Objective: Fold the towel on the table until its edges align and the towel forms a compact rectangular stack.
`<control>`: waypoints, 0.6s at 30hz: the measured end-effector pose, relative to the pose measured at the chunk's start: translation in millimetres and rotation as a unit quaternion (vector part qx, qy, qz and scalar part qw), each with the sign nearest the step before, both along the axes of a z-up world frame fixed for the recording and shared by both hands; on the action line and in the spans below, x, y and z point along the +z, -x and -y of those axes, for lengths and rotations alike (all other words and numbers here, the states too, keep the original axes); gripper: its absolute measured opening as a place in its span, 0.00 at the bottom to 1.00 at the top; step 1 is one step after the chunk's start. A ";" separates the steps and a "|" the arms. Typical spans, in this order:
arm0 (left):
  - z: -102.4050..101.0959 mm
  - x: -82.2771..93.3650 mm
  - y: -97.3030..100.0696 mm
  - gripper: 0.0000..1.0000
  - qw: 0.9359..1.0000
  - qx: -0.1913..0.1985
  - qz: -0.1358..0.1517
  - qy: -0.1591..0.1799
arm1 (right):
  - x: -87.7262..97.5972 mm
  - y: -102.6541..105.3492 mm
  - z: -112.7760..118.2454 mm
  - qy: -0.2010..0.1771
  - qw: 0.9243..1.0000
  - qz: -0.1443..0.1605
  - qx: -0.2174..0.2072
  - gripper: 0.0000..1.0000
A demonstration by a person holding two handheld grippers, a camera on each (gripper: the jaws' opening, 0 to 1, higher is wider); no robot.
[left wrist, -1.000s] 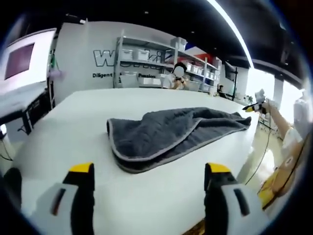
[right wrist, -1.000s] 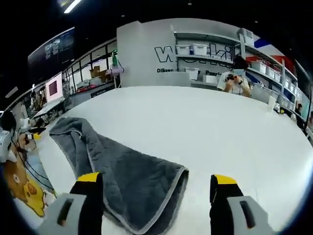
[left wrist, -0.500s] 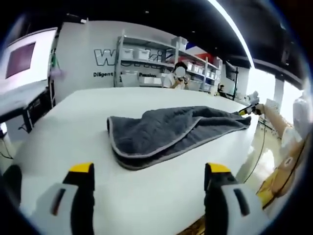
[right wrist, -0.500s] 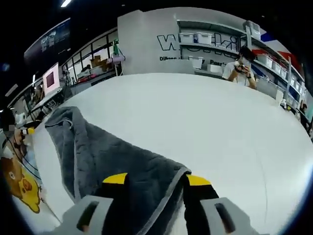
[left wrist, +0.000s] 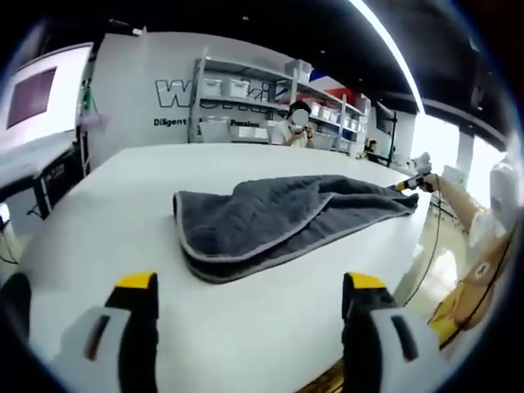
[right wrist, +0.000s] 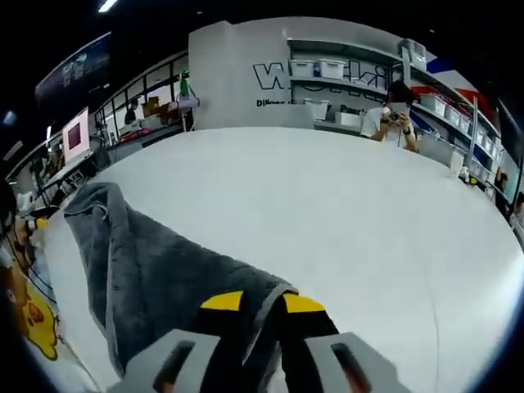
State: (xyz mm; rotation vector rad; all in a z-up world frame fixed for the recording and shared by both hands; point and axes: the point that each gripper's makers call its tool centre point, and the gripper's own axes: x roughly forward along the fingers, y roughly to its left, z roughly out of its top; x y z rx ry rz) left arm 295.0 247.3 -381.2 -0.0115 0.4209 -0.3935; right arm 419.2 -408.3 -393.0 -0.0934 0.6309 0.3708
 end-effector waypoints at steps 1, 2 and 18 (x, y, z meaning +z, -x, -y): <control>0.5 -0.1 0.0 0.98 1.000 -0.001 0.000 0.000 | 0.1 -1.0 0.7 -0.002 1.000 0.001 0.000 0.10; 0.6 -0.1 0.0 0.98 1.000 -0.001 -0.001 -0.001 | 0.3 -1.8 1.2 -0.001 1.000 0.003 -0.001 0.08; -1.9 0.5 2.8 0.98 1.000 0.003 0.000 0.000 | 40.1 -31.7 6.6 0.067 0.993 0.092 -0.012 0.02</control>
